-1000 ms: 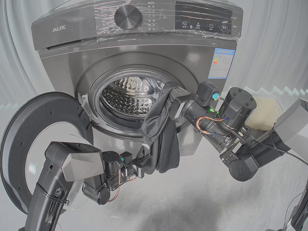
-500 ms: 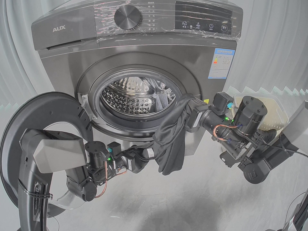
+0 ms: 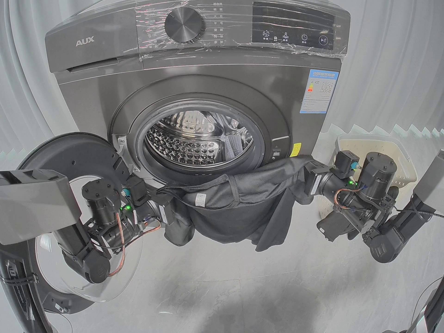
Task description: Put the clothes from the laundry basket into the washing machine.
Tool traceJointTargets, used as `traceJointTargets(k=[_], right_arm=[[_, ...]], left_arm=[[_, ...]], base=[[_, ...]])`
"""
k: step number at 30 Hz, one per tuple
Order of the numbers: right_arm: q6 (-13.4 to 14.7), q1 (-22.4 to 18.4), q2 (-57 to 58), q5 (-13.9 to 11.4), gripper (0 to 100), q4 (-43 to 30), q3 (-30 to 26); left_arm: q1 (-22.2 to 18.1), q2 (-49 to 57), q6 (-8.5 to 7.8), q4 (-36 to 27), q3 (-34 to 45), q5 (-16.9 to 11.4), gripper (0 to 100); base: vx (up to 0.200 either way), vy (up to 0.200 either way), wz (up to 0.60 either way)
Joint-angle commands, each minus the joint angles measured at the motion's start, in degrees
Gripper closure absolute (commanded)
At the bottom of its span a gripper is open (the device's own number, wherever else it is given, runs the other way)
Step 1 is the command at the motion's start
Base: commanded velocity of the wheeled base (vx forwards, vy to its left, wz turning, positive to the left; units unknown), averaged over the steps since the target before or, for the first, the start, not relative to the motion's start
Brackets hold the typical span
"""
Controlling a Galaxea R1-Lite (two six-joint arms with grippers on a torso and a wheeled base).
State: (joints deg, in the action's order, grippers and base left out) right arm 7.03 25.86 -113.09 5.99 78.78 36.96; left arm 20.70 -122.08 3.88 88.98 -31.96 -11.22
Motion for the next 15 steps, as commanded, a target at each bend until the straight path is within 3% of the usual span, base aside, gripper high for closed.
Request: traceJointTargets(k=[1,8,15], right_arm=[[0.2,-2.2,-1.1,0.1,100,-0.4,-3.6],[0.9,-5.6,-2.7,-0.3,100,-0.1,-4.4],[0.9,-5.7,-2.9,-0.4,100,0.2,-5.3]], left_arm=[[-0.5,4.1,0.25,0.1,0.1,0.0,100],[-0.9,5.6,0.25,0.1,0.9,0.1,100],[-1.4,7.0,0.25,0.1,1.6,0.0,100]], base=[[0.0,0.0,0.0],[0.0,0.0,0.0],[0.0,0.0,0.0]])
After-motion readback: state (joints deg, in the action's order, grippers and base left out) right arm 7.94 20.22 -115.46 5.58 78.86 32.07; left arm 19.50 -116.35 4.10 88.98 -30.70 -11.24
